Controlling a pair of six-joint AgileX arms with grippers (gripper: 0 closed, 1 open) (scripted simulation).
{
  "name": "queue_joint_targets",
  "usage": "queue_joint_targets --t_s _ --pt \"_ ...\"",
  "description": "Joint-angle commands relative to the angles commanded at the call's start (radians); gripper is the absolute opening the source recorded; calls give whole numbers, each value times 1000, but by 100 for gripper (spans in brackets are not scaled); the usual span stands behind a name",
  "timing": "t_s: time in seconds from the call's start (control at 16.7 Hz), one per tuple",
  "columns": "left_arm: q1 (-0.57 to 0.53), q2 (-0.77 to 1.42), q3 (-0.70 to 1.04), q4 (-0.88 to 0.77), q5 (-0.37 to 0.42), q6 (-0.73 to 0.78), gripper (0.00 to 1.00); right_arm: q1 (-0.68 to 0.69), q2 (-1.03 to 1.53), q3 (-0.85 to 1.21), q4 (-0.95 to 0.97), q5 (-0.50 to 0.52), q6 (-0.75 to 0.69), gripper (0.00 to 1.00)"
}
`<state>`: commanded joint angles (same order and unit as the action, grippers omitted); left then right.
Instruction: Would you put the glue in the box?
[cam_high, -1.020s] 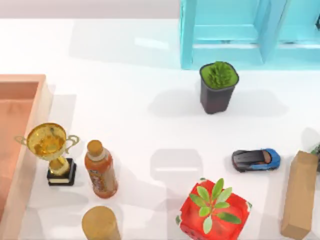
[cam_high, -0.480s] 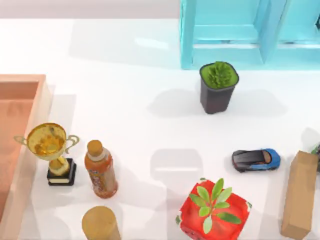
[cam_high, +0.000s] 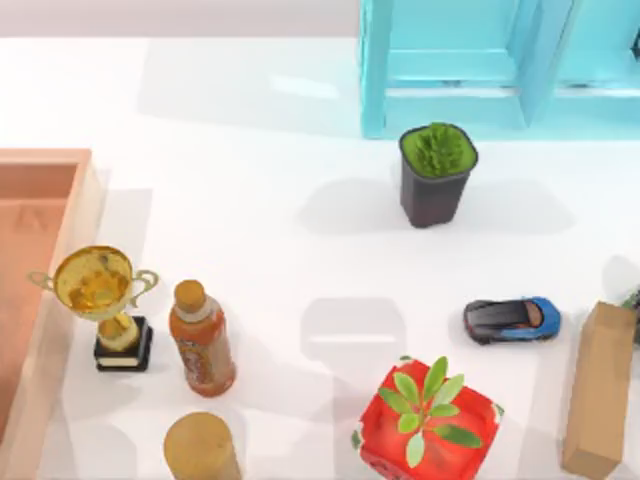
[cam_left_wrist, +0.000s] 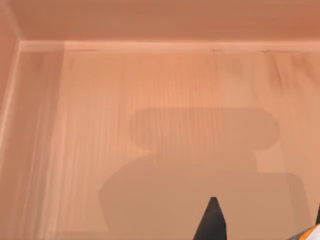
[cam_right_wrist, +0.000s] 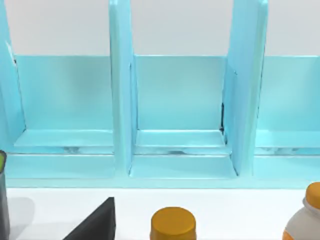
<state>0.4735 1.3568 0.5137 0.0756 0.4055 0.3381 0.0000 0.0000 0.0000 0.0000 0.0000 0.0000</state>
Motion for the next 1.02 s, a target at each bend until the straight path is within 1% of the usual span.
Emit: queue_joint_targets --t_s 0.66,0.72,1.02 --pt "0 0 0 0 0 0 98 0 0 0 0 0 0 100" --pt "0 0 0 0 0 0 100 0 0 0 0 0 0 100" --pt "0 0 0 0 0 0 100 0 0 0 0 0 0 100"
